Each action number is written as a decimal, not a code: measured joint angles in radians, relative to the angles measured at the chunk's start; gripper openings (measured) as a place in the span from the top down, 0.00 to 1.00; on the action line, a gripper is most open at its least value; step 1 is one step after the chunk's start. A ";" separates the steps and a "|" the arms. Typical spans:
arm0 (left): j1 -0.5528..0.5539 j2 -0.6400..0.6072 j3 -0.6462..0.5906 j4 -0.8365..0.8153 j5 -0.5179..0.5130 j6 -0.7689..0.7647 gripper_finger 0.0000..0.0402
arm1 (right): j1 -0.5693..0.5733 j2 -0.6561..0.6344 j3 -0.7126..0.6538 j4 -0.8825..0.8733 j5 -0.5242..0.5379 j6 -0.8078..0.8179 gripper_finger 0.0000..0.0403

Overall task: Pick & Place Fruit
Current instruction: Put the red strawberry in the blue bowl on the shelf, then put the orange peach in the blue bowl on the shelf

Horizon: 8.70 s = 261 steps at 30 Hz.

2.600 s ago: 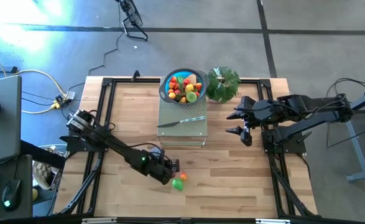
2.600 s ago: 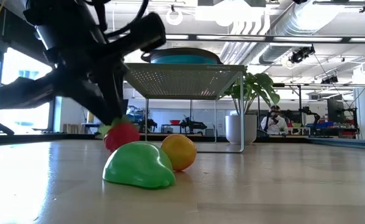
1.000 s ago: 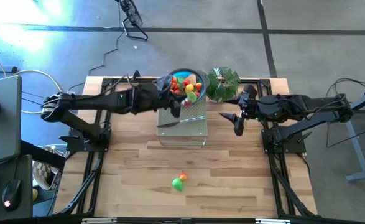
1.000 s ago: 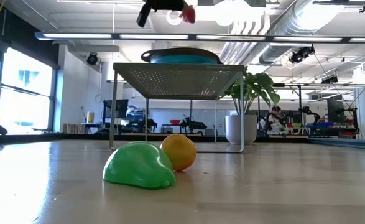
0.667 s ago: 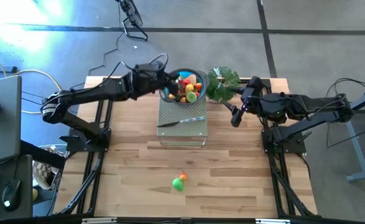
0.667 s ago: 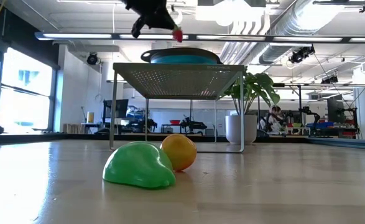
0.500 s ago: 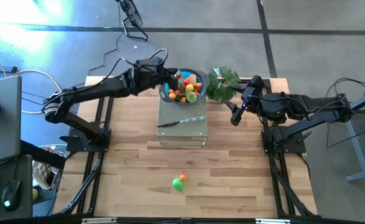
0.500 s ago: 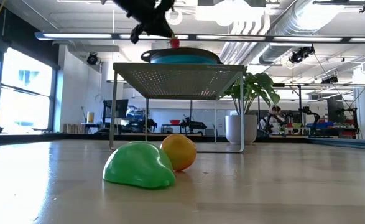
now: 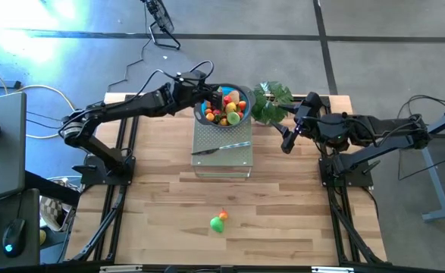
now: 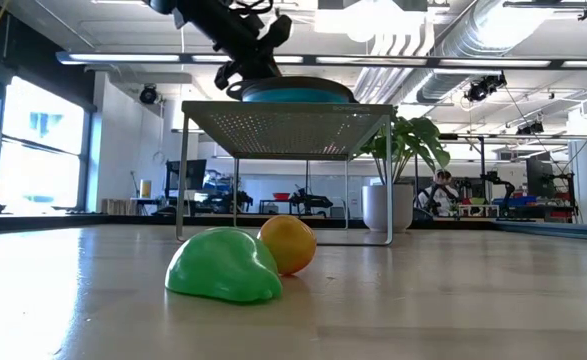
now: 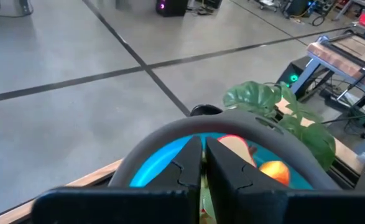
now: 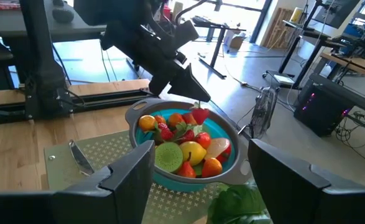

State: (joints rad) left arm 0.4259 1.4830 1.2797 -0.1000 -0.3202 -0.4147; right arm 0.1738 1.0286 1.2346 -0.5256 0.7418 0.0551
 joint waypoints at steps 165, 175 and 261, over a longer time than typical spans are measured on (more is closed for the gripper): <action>-0.891 0.557 0.372 -0.571 0.124 -1.156 0.30 | 0.000 0.054 0.000 -0.190 -0.412 0.158 0.38; -0.890 0.599 0.373 -0.634 0.101 -1.242 0.30 | 0.000 0.054 0.000 -0.199 -0.412 0.158 0.38; -0.889 0.684 0.344 -0.605 0.061 -1.245 0.62 | 0.000 0.054 0.000 -0.197 -0.401 0.151 0.38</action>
State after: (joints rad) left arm -0.4629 2.1670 1.6241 -0.7048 -0.2591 -1.6602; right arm 0.1738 1.0828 1.2350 -0.7227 0.3408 0.2058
